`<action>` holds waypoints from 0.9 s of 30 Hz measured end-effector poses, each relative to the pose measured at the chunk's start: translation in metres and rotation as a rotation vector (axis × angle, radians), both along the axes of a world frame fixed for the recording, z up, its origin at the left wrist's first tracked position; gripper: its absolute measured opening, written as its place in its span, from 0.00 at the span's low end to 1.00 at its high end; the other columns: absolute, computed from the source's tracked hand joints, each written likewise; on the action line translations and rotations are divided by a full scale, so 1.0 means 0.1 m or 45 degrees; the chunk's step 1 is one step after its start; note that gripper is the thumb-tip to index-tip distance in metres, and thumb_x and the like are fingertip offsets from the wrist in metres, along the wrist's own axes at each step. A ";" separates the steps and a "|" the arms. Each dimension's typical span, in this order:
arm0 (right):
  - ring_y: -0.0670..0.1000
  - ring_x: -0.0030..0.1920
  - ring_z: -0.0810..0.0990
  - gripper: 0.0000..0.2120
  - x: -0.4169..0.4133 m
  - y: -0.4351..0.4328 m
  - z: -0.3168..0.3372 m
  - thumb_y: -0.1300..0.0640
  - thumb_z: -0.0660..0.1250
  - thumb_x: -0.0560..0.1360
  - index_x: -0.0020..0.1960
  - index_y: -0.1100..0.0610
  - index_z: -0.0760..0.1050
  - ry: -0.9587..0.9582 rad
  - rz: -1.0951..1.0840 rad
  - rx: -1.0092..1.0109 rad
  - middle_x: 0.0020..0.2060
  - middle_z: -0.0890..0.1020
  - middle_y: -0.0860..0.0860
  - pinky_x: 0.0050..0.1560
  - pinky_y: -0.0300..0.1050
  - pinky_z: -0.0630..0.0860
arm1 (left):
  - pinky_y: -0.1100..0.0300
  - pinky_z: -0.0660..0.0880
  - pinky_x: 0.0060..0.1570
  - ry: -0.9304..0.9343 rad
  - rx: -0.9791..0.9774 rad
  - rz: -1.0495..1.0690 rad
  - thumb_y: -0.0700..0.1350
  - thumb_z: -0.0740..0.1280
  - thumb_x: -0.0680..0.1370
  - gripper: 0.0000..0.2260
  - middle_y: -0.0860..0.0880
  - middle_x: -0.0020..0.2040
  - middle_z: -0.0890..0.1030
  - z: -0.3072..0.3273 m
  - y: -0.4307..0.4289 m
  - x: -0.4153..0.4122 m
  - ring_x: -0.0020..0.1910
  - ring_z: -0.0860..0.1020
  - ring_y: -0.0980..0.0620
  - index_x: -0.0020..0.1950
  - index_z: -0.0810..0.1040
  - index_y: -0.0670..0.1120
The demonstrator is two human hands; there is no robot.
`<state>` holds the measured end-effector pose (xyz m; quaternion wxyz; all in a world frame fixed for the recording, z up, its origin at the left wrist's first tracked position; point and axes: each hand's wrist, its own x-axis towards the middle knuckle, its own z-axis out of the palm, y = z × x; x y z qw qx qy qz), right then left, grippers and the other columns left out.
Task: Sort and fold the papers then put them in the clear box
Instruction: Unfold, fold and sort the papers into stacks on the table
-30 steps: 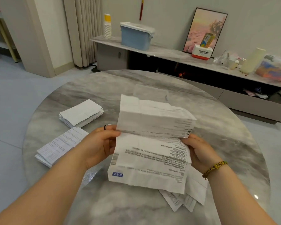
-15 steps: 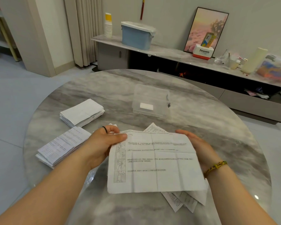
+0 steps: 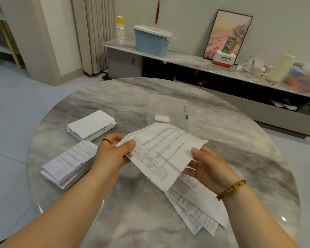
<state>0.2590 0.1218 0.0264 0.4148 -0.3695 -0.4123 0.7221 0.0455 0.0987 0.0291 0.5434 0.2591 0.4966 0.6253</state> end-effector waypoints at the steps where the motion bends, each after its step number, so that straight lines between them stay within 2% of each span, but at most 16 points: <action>1: 0.50 0.36 0.84 0.40 -0.01 -0.01 0.01 0.48 0.83 0.41 0.50 0.56 0.76 -0.021 -0.025 0.014 0.39 0.85 0.51 0.33 0.44 0.80 | 0.67 0.76 0.26 0.034 0.006 -0.046 0.31 0.63 0.75 0.12 0.48 0.37 0.78 0.00 -0.01 0.01 0.32 0.77 0.54 0.39 0.67 0.46; 2: 0.49 0.36 0.84 0.36 -0.01 -0.01 0.00 0.49 0.82 0.45 0.51 0.56 0.76 -0.040 -0.039 0.025 0.39 0.85 0.51 0.32 0.44 0.81 | 0.66 0.77 0.27 0.067 0.007 -0.099 0.31 0.63 0.75 0.12 0.48 0.37 0.78 0.00 -0.02 0.01 0.32 0.78 0.54 0.39 0.66 0.46; 3: 0.49 0.36 0.84 0.28 0.00 -0.01 -0.01 0.54 0.80 0.54 0.51 0.57 0.76 -0.061 -0.047 0.039 0.39 0.86 0.51 0.32 0.44 0.81 | 0.65 0.77 0.28 0.098 0.001 -0.157 0.31 0.64 0.75 0.12 0.48 0.37 0.79 -0.01 -0.03 0.02 0.32 0.78 0.54 0.39 0.66 0.46; 5: 0.47 0.35 0.84 0.10 0.02 0.00 -0.02 0.65 0.66 0.71 0.51 0.58 0.75 -0.124 -0.096 0.038 0.36 0.85 0.49 0.34 0.43 0.81 | 0.64 0.77 0.30 0.110 -0.033 -0.282 0.34 0.64 0.75 0.09 0.48 0.37 0.80 -0.01 -0.04 0.02 0.31 0.79 0.54 0.41 0.68 0.47; 7: 0.47 0.36 0.84 0.11 0.05 0.02 -0.04 0.69 0.58 0.75 0.49 0.57 0.75 -0.174 -0.095 0.027 0.36 0.85 0.48 0.35 0.42 0.82 | 0.64 0.76 0.28 0.126 -0.102 -0.396 0.41 0.63 0.76 0.02 0.50 0.37 0.80 0.01 -0.05 0.00 0.30 0.79 0.57 0.45 0.72 0.47; 10: 0.49 0.39 0.85 0.10 0.08 0.02 -0.06 0.69 0.64 0.72 0.50 0.58 0.76 -0.228 0.063 0.000 0.40 0.86 0.50 0.38 0.45 0.82 | 0.63 0.74 0.29 0.191 -0.183 -0.593 0.50 0.58 0.78 0.10 0.50 0.37 0.83 0.01 -0.04 -0.07 0.36 0.78 0.51 0.48 0.77 0.49; 12: 0.50 0.40 0.85 0.16 0.08 0.02 -0.08 0.64 0.66 0.64 0.51 0.58 0.76 -0.304 0.151 -0.023 0.42 0.85 0.51 0.43 0.49 0.81 | 0.63 0.75 0.27 0.254 -0.199 -0.678 0.50 0.58 0.79 0.11 0.49 0.38 0.84 0.01 -0.04 -0.11 0.33 0.80 0.52 0.48 0.78 0.48; 14: 0.50 0.40 0.85 0.18 0.07 0.00 -0.07 0.63 0.65 0.62 0.52 0.58 0.75 -0.318 0.188 -0.030 0.41 0.85 0.51 0.45 0.50 0.80 | 0.63 0.77 0.30 0.346 -0.197 -0.762 0.45 0.60 0.78 0.10 0.48 0.40 0.85 0.00 -0.05 -0.12 0.33 0.82 0.53 0.48 0.80 0.45; 17: 0.50 0.37 0.84 0.16 0.04 0.00 -0.05 0.64 0.66 0.62 0.50 0.59 0.76 -0.281 0.179 -0.043 0.40 0.85 0.52 0.36 0.43 0.82 | 0.60 0.78 0.38 0.384 -0.178 -0.733 0.39 0.62 0.77 0.07 0.47 0.40 0.84 -0.04 -0.05 -0.11 0.36 0.82 0.52 0.46 0.80 0.42; 19: 0.47 0.30 0.82 0.08 0.04 -0.01 -0.05 0.65 0.67 0.68 0.47 0.59 0.76 -0.364 0.198 -0.053 0.34 0.85 0.51 0.26 0.37 0.76 | 0.57 0.77 0.42 0.362 -0.165 -0.669 0.38 0.62 0.77 0.08 0.47 0.38 0.84 -0.05 -0.04 -0.12 0.37 0.81 0.50 0.44 0.81 0.43; 20: 0.46 0.26 0.80 0.04 0.04 -0.01 -0.06 0.66 0.65 0.73 0.46 0.59 0.76 -0.392 0.198 -0.073 0.31 0.84 0.51 0.22 0.36 0.73 | 0.54 0.75 0.44 0.336 -0.162 -0.647 0.38 0.62 0.77 0.08 0.46 0.38 0.84 -0.05 -0.03 -0.13 0.38 0.81 0.48 0.44 0.81 0.43; 22: 0.45 0.23 0.78 0.05 0.04 -0.01 -0.07 0.66 0.62 0.75 0.44 0.60 0.76 -0.389 0.182 -0.087 0.28 0.83 0.50 0.20 0.35 0.71 | 0.52 0.74 0.47 0.263 -0.159 -0.628 0.38 0.61 0.77 0.10 0.45 0.39 0.84 -0.05 -0.03 -0.16 0.40 0.80 0.46 0.42 0.81 0.44; 23: 0.46 0.25 0.79 0.03 0.04 0.00 -0.08 0.64 0.67 0.72 0.44 0.59 0.78 -0.357 0.171 -0.077 0.30 0.83 0.51 0.23 0.36 0.74 | 0.51 0.74 0.48 0.220 -0.161 -0.625 0.38 0.61 0.77 0.11 0.45 0.39 0.84 -0.05 -0.03 -0.17 0.40 0.80 0.46 0.42 0.82 0.44; 24: 0.47 0.29 0.81 0.07 0.04 0.02 -0.09 0.60 0.73 0.66 0.44 0.58 0.81 -0.317 0.174 -0.049 0.33 0.84 0.52 0.29 0.38 0.77 | 0.51 0.73 0.48 0.179 -0.160 -0.627 0.38 0.61 0.77 0.12 0.45 0.39 0.84 -0.05 -0.03 -0.17 0.39 0.80 0.46 0.41 0.83 0.45; 25: 0.48 0.33 0.81 0.16 0.05 0.04 -0.11 0.55 0.78 0.56 0.43 0.56 0.83 -0.276 0.184 -0.031 0.37 0.85 0.52 0.34 0.39 0.78 | 0.51 0.73 0.47 0.140 -0.159 -0.632 0.38 0.60 0.77 0.14 0.45 0.38 0.84 -0.04 -0.04 -0.18 0.38 0.81 0.48 0.39 0.84 0.46; 27: 0.49 0.33 0.81 0.29 0.05 0.06 -0.16 0.48 0.82 0.41 0.41 0.53 0.85 -0.238 0.158 -0.027 0.37 0.85 0.52 0.36 0.39 0.78 | 0.55 0.75 0.41 0.078 -0.159 -0.648 0.37 0.59 0.77 0.18 0.46 0.36 0.84 -0.04 -0.04 -0.18 0.33 0.81 0.51 0.35 0.85 0.47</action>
